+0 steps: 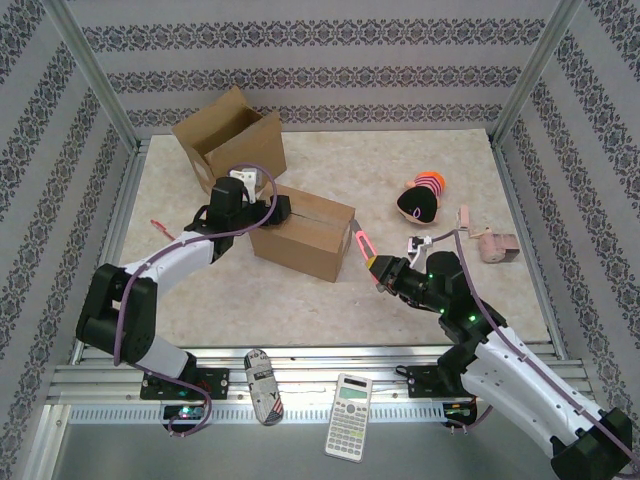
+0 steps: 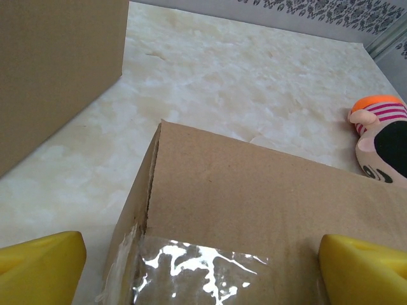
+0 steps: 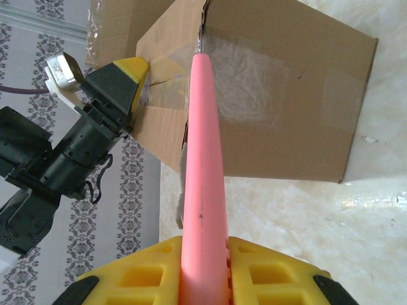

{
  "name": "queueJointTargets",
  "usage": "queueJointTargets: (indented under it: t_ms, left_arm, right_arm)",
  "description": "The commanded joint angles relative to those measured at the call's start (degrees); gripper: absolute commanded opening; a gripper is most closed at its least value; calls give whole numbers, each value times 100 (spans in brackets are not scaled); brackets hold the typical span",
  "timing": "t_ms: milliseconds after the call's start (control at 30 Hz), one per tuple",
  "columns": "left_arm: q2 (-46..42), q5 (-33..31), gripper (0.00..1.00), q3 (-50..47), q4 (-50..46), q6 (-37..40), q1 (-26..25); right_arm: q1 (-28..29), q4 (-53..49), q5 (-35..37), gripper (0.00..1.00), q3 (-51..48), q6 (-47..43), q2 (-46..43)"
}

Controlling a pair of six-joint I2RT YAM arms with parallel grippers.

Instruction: Unpack the express box

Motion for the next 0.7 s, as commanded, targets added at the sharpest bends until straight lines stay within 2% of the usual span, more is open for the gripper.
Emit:
queueJointTargets:
  t_ms: [0, 667]
  left_arm:
    - [334, -275, 93, -141, -894, -30, 36]
    - [785, -645, 91, -305, -1232, -401, -72]
  right_arm:
    - [178, 8, -9, 0, -8, 165, -53]
    - [1114, -77, 919, 0, -177, 751, -343]
